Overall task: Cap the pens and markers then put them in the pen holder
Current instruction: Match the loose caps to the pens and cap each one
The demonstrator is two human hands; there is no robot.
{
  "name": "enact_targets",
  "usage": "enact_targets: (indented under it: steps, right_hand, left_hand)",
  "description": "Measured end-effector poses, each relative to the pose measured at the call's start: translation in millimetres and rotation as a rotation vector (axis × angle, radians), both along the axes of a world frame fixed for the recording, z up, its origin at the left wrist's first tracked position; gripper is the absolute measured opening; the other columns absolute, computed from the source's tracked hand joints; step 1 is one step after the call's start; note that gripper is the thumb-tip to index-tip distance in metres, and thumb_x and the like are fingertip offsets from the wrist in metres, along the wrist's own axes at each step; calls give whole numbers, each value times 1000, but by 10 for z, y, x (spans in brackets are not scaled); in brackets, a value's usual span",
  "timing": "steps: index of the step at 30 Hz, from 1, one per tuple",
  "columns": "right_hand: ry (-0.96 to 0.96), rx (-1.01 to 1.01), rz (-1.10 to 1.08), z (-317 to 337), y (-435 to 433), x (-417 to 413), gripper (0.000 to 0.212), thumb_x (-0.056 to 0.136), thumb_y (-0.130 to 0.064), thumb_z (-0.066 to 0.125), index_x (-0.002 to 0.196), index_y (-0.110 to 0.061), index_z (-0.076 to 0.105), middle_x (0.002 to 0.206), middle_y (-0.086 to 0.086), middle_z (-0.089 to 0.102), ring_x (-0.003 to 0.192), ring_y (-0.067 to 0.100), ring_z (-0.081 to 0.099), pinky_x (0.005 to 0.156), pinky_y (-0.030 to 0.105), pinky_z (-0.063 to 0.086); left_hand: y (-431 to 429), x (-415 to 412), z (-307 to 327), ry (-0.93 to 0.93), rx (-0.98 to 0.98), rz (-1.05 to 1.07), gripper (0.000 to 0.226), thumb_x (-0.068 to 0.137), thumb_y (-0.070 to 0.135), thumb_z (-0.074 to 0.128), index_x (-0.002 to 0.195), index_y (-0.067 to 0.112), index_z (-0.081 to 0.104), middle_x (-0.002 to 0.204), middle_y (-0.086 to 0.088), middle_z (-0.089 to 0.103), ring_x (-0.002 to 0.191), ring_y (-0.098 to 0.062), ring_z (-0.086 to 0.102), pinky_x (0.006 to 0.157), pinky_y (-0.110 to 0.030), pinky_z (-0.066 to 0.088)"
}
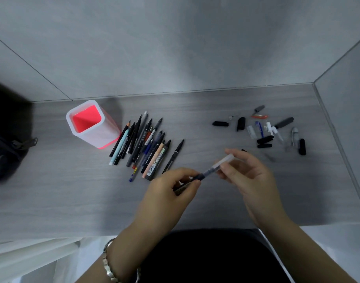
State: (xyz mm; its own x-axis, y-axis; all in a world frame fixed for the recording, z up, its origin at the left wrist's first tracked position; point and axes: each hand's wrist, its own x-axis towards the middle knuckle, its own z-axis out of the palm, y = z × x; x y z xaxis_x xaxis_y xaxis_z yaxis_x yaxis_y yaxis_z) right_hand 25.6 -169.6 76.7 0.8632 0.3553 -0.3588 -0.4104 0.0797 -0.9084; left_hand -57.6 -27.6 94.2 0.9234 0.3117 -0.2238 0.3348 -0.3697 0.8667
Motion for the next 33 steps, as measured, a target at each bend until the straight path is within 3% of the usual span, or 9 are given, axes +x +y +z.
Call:
enact_targets:
  steps: [2, 6, 13, 15, 17, 19, 21, 28, 33]
  right_hand:
    - [-28, 20, -7, 3, -1, -11, 23, 68, -19, 68, 90, -17, 65, 69, 0, 73, 69, 6, 68, 62, 15, 54]
    - [-25, 44, -25, -38, -27, -18, 67, 38, -57, 80, 92, -19, 65, 75, 1, 75, 73, 10, 70, 63, 19, 55]
    - [22, 51, -54, -181, -26, -3, 57, 47, -49, 80, 94, -21, 64, 68, 5, 73, 64, 13, 69, 62, 23, 56]
    - [105, -31, -66, -344, -11, 37, 30, 66, -25, 74, 93, -19, 63, 62, 2, 72, 59, 9, 67, 59, 22, 55]
    - [130, -206, -84, -518, 22, 132, 18, 79, -9, 65, 96, -13, 62, 61, 1, 71, 55, 6, 65, 56, 19, 55]
    - [30, -407, -28, -677, 60, 262, 25, 82, -17, 65, 105, -10, 62, 78, 6, 70, 67, 11, 67, 66, 26, 58]
    - [-81, -573, 65, -782, 118, 377, 34, 83, -25, 63, 113, -12, 58, 99, 11, 67, 86, 20, 65, 82, 36, 55]
    - [-360, -849, 202, -805, 104, 663, 39, 87, -26, 58, 123, -12, 53, 102, 6, 61, 85, 14, 55, 76, 25, 46]
    - [-523, -1216, 262, -930, -326, 841, 35, 88, -20, 55, 119, -5, 54, 120, 16, 49, 103, 29, 53, 88, 42, 49]
  left_hand:
    - [-16, 8, 3, 0, 15, -12, 23, 83, 19, 63, 78, 42, 61, 73, 35, 61, 69, 4, 57, 61, -4, 40]
    - [-77, 73, 48, 96, -163, 45, 28, 82, 9, 62, 71, 34, 63, 52, 17, 62, 50, 2, 53, 52, -9, 39]
    - [-233, 131, -62, 451, -1093, 284, 18, 91, 13, 48, 78, 11, 61, 49, 6, 50, 30, 1, 25, 28, -7, 16]
    - [-260, 206, -237, 443, -873, 244, 21, 93, 16, 47, 76, 12, 59, 51, 5, 50, 31, -1, 29, 30, -12, 24]
    - [-173, 291, -503, 365, -281, 87, 26, 93, 22, 47, 73, 11, 60, 57, 2, 53, 41, -5, 42, 46, -24, 39]
    - [21, 362, -740, 261, 322, -49, 25, 92, 27, 49, 86, 7, 63, 78, -5, 59, 72, -17, 57, 69, -35, 48]
    - [192, 413, -886, 262, 619, -120, 29, 91, 26, 50, 109, 5, 58, 107, -14, 59, 101, -29, 54, 82, -41, 48]
    - [276, 529, -1031, 481, 838, -211, 18, 93, 18, 44, 107, 8, 49, 113, -10, 57, 104, -25, 54, 69, -31, 44]
    - [265, 451, -900, 278, 503, 29, 14, 89, 17, 49, 95, 6, 54, 87, -8, 56, 69, -19, 52, 56, -27, 35]
